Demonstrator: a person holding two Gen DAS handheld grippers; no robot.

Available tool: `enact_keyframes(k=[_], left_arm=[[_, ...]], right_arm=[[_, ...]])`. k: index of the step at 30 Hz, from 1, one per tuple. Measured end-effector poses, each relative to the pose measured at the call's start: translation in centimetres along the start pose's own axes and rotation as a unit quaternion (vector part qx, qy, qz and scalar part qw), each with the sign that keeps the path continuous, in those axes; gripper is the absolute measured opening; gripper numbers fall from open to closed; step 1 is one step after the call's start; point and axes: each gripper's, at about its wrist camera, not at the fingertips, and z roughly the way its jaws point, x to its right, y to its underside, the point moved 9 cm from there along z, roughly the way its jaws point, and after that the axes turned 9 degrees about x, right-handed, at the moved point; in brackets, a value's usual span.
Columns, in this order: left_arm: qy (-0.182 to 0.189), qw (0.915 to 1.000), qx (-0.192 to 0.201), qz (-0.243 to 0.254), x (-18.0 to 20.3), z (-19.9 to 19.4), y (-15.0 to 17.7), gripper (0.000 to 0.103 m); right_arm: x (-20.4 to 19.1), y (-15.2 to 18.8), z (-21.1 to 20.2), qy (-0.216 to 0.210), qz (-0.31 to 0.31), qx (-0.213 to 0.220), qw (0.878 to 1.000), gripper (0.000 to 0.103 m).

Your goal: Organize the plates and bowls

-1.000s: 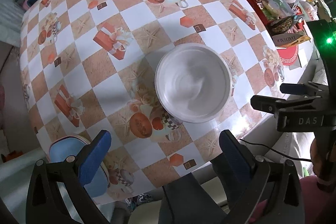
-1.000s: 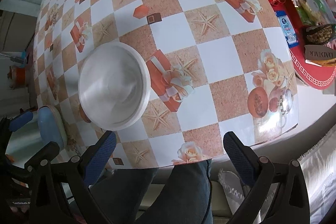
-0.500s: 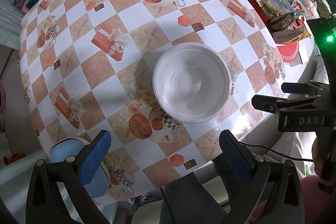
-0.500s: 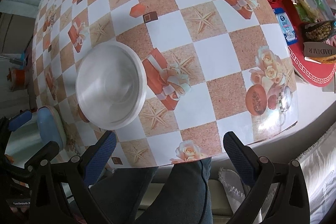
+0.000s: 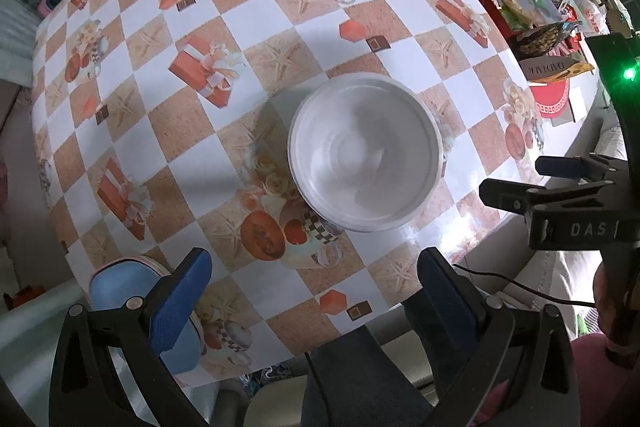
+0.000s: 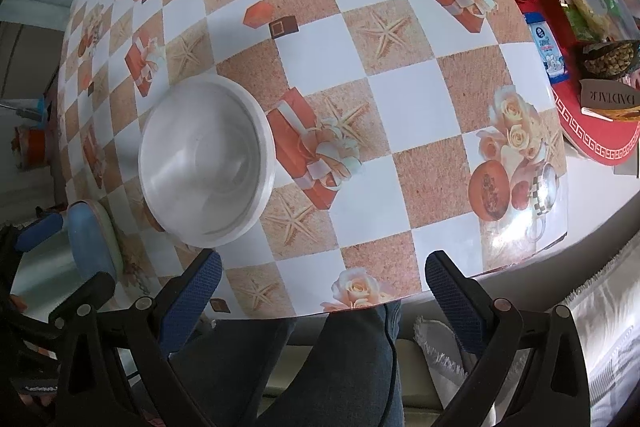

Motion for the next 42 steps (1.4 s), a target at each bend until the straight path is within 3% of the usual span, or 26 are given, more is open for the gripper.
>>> enact_keyframes(k=[6,21,30,36,38,40,42], left_arm=[[0.005,0.9999,-0.013,-0.007,0.1,1.0,-0.1,0.103],[-0.052,0.9944,-0.010,-0.091,-2.7,6.0,-3.6,0.103],[-0.085,0.9879,-0.027,-0.127,-5.2,8.7,-2.3,0.102],[-0.090,0.9865,-0.048,-0.128,-6.0,11.0,-1.2,0.089],[-0.079,0.9877,-0.049,-0.125,-6.1,11.5,-1.3,0.084],[-0.060,0.9893,-0.043,-0.126,-5.6,11.5,-1.7,0.076],[-0.045,0.9909,-0.038,-0.121,-4.9,11.4,-2.1,0.065]], right_arm=[[0.2,0.1,0.8,0.005,-0.006,-0.008,1.000,0.103],[-0.6,-3.2,4.0,0.010,-0.037,-0.018,0.999,0.103],[-2.0,-3.9,7.1,0.015,-0.067,-0.041,0.997,0.103],[-2.8,-4.3,8.4,0.020,-0.075,-0.040,0.996,0.103],[-3.2,-4.2,8.8,0.006,-0.068,-0.043,0.997,0.096],[-3.8,-4.0,8.9,-0.001,-0.068,-0.045,0.997,0.070],[-4.4,-3.5,9.3,0.000,-0.072,-0.052,0.996,0.061]])
